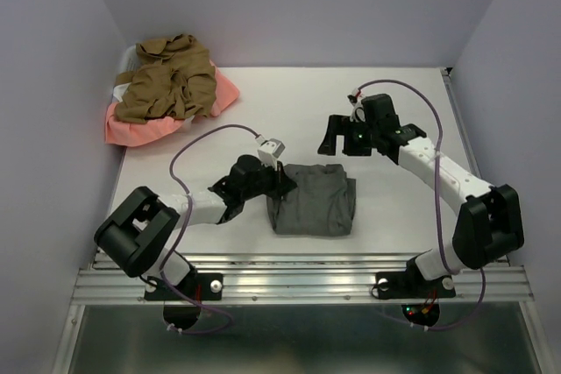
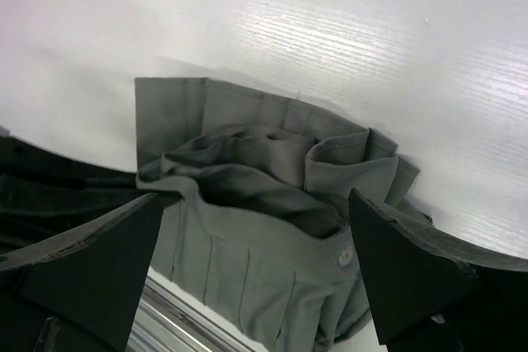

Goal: Fold and stack the skirts

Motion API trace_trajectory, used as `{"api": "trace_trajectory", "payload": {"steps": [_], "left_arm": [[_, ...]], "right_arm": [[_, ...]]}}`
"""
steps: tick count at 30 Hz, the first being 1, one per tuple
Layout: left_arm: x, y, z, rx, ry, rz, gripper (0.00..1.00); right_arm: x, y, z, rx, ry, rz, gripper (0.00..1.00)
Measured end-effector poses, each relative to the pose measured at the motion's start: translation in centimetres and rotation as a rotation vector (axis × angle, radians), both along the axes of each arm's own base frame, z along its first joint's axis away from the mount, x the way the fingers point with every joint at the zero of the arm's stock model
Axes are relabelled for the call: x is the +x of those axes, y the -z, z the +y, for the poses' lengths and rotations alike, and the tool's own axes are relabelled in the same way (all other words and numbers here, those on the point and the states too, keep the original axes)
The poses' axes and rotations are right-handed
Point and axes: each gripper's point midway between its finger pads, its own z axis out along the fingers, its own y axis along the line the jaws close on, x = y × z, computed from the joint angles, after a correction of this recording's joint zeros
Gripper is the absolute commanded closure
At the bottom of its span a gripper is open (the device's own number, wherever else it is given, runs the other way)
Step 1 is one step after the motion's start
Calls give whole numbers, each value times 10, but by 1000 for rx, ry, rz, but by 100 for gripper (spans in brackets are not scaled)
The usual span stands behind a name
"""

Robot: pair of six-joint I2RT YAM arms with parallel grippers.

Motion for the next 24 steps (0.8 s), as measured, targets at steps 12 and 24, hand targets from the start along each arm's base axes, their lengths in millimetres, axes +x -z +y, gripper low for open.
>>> {"api": "trace_trajectory", "payload": {"steps": [12, 24], "left_arm": [[23, -18, 22, 49, -224, 60, 1], [29, -99, 13, -86, -213, -29, 1]], "right_arm": [[-75, -30, 13, 213, -206, -60, 0], [-107, -16, 40, 415, -377, -10, 0]]}}
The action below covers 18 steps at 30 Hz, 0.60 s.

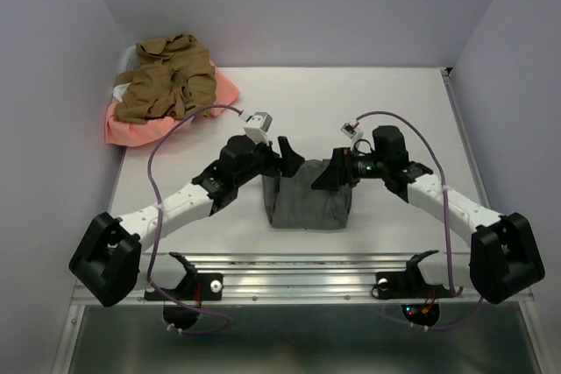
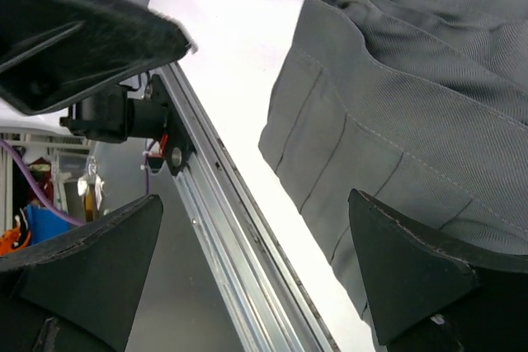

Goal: Fold and stack the skirts

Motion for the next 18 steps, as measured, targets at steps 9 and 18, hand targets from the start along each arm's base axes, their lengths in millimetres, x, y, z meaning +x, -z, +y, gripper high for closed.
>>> {"api": "trace_trajectory", "payload": {"steps": [9, 18], "left_arm": [[-16, 48, -33, -1, 162, 132, 1], [1, 114, -38, 111, 139, 252, 1]], "right_arm": [[-13, 60, -5, -53, -3, 128, 0], [2, 100, -17, -181, 95, 169, 0]]}}
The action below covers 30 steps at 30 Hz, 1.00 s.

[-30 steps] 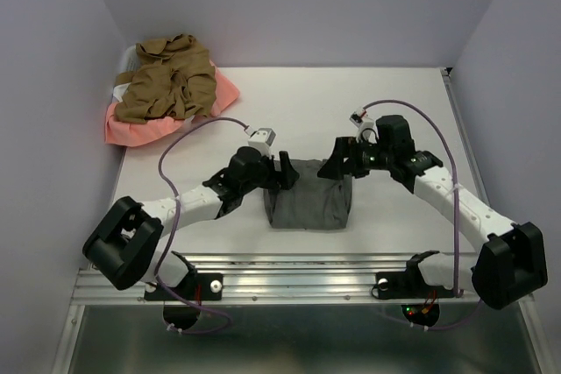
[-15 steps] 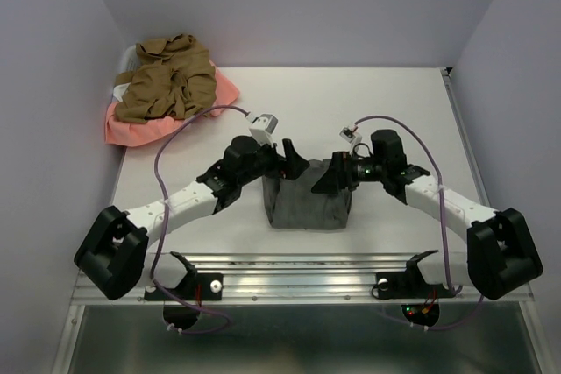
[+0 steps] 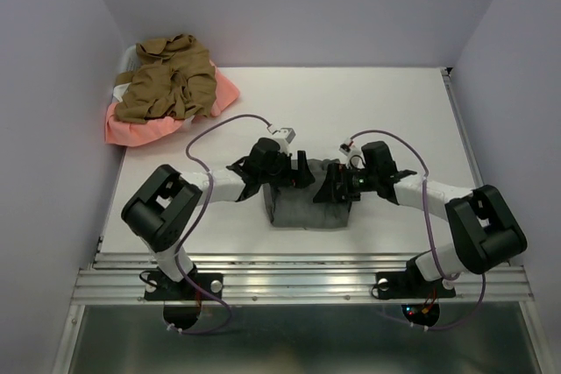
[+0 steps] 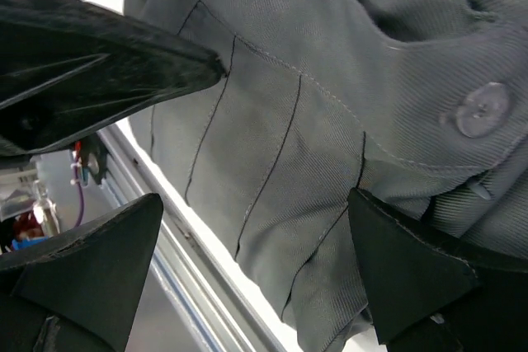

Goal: Fold and stack the skirts

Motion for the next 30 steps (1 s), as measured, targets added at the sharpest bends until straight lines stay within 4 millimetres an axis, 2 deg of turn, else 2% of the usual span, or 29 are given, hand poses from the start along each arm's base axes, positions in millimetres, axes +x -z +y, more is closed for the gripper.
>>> {"api": "trace_trajectory", "payload": {"steps": [4, 9, 12, 15, 17, 18, 19, 22, 23, 25, 28, 30], "left_arm": [[6, 18, 2, 23, -13, 27, 1], [12, 11, -1, 13, -14, 15, 1], [17, 0, -6, 8, -3, -1, 1], [25, -27, -9, -4, -5, -41, 1], [31, -63, -8, -31, -28, -102, 1], [33, -74, -6, -36, -43, -124, 1], [34, -95, -1, -53, -65, -162, 1], [36, -154, 28, -83, -201, -270, 1], [35, -173, 44, -89, -268, -301, 1], [29, -198, 67, -109, -357, -339, 1], [9, -213, 115, -115, -516, -359, 1], [-3, -203, 139, -98, -587, -344, 1]], "right_arm": [[3, 8, -4, -37, 21, 1, 0], [7, 11, -9, -77, 38, -10, 0], [12, 1, -14, -125, 59, -30, 0], [25, -28, -20, -156, 107, -113, 0], [33, -53, -20, -165, 139, -189, 0], [36, -70, -16, -170, 152, -240, 0], [35, -80, -11, -179, 153, -274, 0], [29, -93, 5, -235, 165, -337, 0], [26, -94, 8, -256, 168, -345, 0], [22, -86, 12, -322, 186, -343, 0], [25, -61, 6, -445, 231, -325, 0], [24, -34, 3, -553, 246, -299, 0]]}}
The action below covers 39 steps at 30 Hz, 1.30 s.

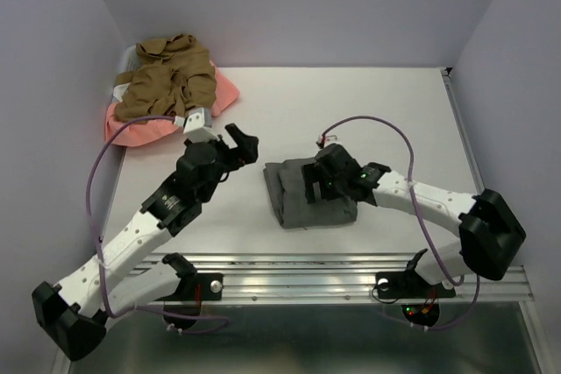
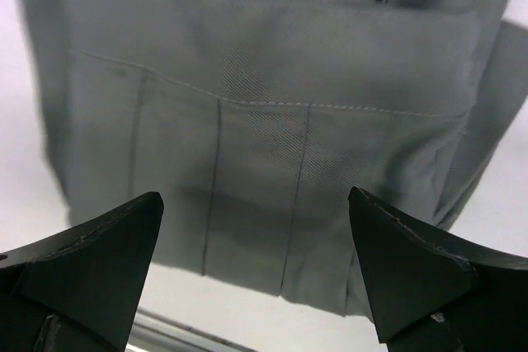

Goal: Fold and stack the skirts

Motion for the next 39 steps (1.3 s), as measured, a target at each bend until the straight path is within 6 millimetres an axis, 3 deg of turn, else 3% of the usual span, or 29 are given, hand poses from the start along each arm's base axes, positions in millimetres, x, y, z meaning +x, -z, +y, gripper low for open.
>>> {"api": "trace_trajectory", "payload": {"steps": [4, 5, 8, 12, 15, 21, 24, 29, 35, 39], "left_arm": [[-23, 40, 39, 24, -111, 60, 1], [-30, 59, 49, 45, -136, 93, 1], [-39, 81, 59, 53, -163, 123, 1], [-43, 85, 68, 42, -200, 123, 1], [-42, 82, 72, 32, -223, 115, 1], [-36, 88, 71, 49, -241, 126, 1], [-31, 94, 70, 86, -254, 150, 1], [-20, 91, 75, 141, -288, 154, 1], [-13, 82, 87, 159, -334, 121, 1], [-8, 80, 94, 164, -357, 114, 1]], "right_arm": [[-5, 45, 0, -143, 11, 62, 0], [-4, 56, 0, -177, 20, 75, 0], [10, 71, 4, -242, 66, 79, 0], [41, 69, 11, -242, 127, 51, 0], [66, 69, 2, -230, 182, 45, 0], [129, 64, -54, -259, 245, 23, 0], [167, 62, -99, -282, 228, 7, 0], [217, 60, -151, -310, 137, -27, 0], [265, 63, -192, -259, -4, -67, 0], [300, 60, -229, -264, 9, -98, 0]]}}
